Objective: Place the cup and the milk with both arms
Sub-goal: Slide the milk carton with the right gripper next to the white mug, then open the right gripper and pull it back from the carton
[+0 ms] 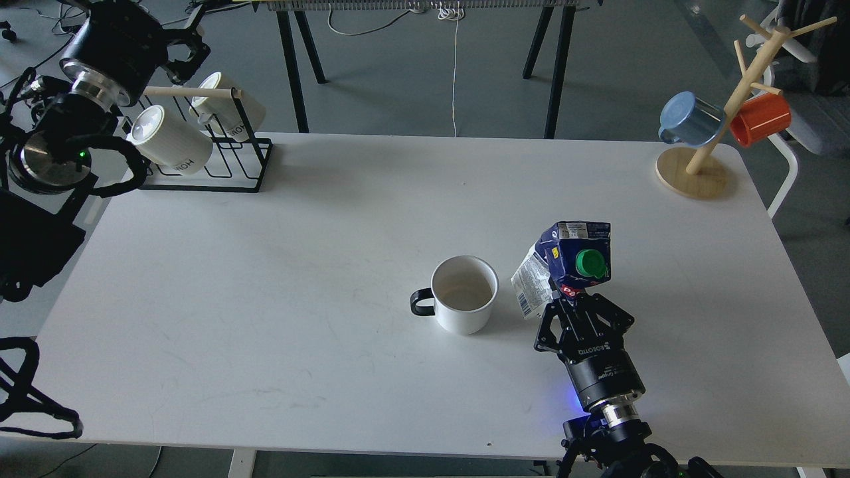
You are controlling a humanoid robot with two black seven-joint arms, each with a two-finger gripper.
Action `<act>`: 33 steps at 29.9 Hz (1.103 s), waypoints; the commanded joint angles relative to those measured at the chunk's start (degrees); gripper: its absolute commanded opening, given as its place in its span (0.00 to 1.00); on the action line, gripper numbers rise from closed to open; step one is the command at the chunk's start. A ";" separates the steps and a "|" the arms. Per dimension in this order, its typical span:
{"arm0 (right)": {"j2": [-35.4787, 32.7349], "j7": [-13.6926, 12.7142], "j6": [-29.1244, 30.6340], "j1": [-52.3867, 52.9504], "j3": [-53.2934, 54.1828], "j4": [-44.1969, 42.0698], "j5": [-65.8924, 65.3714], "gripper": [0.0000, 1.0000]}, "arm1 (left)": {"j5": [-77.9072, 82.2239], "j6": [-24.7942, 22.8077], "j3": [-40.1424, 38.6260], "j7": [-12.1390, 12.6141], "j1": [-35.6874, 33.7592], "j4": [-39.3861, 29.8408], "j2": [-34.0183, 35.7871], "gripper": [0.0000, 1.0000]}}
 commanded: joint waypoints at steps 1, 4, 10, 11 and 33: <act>1.09 0.00 0.00 0.02 -1.20 -0.11 -0.79 0.14 | -0.18 0.00 -0.20 -0.05 0.09 -0.01 0.37 0.99; 1.09 0.00 0.00 -0.07 -2.00 0.15 -1.05 0.14 | -0.27 0.00 -0.29 -0.14 0.18 -0.01 0.63 0.99; 1.09 0.09 0.00 -0.07 -2.00 -1.08 -1.05 0.20 | -0.27 0.00 -0.29 -0.14 0.62 -0.01 0.72 0.99; 1.09 0.17 0.00 0.02 -1.91 -0.99 -1.05 0.22 | -0.35 0.00 -0.29 -0.14 0.62 -0.01 0.72 0.99; -0.57 0.70 0.00 -3.22 -1.38 1.11 -1.23 0.97 | -0.35 0.00 -0.29 -0.05 0.62 -0.27 0.98 0.99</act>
